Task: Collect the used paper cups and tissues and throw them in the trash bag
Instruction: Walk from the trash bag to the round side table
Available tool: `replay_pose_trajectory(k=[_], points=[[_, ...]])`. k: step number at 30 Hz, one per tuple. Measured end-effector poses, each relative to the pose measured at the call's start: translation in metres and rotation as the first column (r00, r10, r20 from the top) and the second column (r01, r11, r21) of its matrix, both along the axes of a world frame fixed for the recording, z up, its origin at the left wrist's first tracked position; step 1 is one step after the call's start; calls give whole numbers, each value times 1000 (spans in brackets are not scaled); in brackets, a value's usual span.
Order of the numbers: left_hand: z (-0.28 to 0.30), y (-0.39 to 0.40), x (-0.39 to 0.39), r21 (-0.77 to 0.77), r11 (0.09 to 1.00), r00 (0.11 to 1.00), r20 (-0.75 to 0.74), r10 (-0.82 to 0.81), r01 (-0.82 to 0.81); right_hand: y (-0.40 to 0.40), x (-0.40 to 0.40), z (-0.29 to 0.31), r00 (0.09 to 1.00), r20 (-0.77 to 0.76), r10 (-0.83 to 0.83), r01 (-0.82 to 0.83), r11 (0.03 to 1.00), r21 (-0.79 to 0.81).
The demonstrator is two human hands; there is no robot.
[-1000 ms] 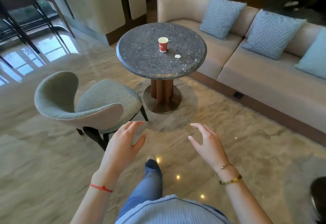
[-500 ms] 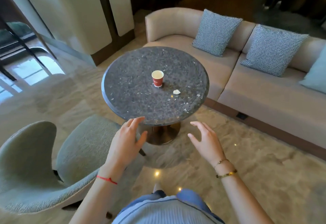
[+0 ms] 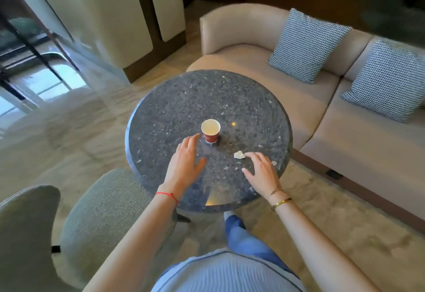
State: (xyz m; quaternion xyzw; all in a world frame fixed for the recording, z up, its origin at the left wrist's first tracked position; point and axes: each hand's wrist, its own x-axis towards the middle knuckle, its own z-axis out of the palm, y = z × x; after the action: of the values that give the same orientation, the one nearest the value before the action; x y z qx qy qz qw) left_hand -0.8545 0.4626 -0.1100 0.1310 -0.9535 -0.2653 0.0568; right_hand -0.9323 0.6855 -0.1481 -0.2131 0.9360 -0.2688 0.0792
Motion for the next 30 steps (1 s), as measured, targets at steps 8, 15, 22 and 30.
replay_pose_trajectory(k=[8,15,22,30], points=[[-34,-8,-95,19,990,980,144,135,-139,-19,-95,-45,979,158,131,-150,982,116],[-53,-18,-142,31,985,943,296,154,-170,-35,-132,-72,958,210,196,-232,959,162],[-69,-27,-165,39,994,937,340,81,-100,-46,-139,-88,945,250,210,-261,947,190],[-74,-27,-170,78,992,936,346,68,-101,-50,-135,-93,938,301,174,-238,952,192]])
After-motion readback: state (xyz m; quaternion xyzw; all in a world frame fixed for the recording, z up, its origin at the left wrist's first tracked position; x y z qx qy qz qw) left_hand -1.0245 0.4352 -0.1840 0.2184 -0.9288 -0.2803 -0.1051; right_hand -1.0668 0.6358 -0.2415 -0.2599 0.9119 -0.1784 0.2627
